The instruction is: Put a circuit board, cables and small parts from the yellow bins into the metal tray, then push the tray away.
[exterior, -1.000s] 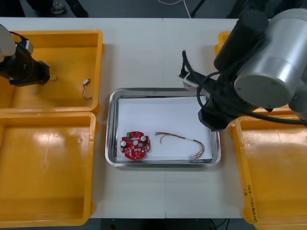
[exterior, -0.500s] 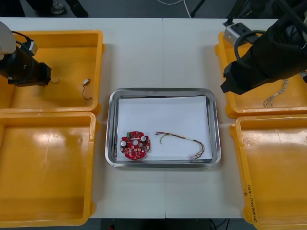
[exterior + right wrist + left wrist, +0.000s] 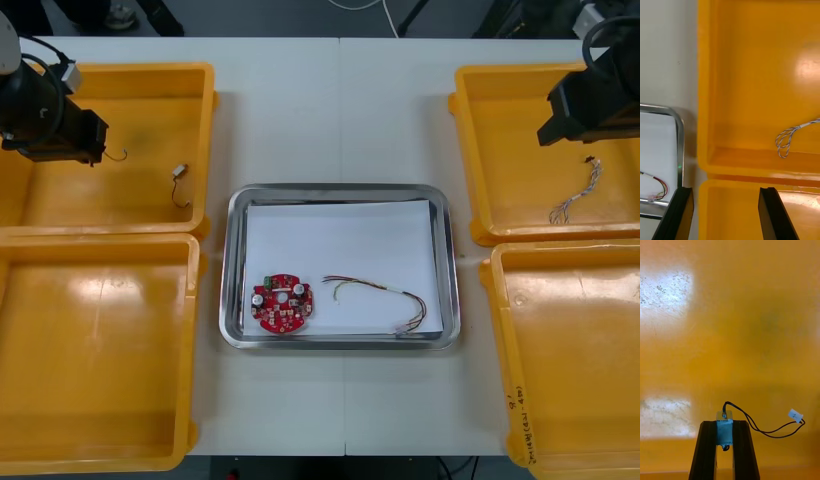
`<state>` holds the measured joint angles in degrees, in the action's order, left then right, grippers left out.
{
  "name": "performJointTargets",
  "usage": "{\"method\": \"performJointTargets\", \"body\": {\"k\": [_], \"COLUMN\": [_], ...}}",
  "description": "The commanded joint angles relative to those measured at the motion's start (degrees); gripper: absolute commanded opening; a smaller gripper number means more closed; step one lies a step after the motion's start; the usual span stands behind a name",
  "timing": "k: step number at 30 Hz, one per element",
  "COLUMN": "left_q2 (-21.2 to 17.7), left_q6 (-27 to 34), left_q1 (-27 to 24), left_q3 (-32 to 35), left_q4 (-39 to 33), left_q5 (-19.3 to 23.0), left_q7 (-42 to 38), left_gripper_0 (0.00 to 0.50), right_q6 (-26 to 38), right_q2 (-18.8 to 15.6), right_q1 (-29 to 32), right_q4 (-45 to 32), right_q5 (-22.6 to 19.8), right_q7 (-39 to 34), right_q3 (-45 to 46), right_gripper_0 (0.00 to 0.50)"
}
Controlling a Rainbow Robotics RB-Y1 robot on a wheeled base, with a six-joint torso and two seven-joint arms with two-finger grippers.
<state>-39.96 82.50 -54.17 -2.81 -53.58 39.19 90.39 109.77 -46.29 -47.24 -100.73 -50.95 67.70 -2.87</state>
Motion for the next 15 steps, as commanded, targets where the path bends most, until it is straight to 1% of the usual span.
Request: {"method": "performJointTargets", "body": {"k": [1,4,6,11,15], "left_q2": [-1.61,-1.52,-1.52,-1.17,0.06], "left_q6": [4.86,8.82,11.01,17.08,21.03], "left_q1": [-2.17,-1.03,-0.06,1.87,3.19], "left_q3": [2.37,2.37,2.37,2.37,2.37], "left_q4": [-6.1,-11.46,-14.8,-23.15,-29.39], "left_q5": [-1.57,-2.36,-2.54,-2.01,-1.92], "left_q7": [-0.83,-4.35,-6.19,-10.41,-14.1], "left_gripper_0": [0.0,0.0,0.0,0.0,0.0], "right_q6": [0.23,0.23,0.23,0.23,0.23], "right_q2": [-2.76,-2.67,-2.49,-2.05,-1.09], "right_q1": [-2.95,-3.04,-3.13,-3.3,-4.27], "right_q4": [3.52,5.19,6.16,10.55,15.91], "right_q5": [3.75,6.3,7.27,8.94,10.34], "right_q7": [-1.87,-2.13,-2.31,-3.45,-4.59], "right_q3": [3.31,3.31,3.31,3.58,4.37], "right_gripper_0": [0.5,0.5,0.5,0.5,0.5]}}
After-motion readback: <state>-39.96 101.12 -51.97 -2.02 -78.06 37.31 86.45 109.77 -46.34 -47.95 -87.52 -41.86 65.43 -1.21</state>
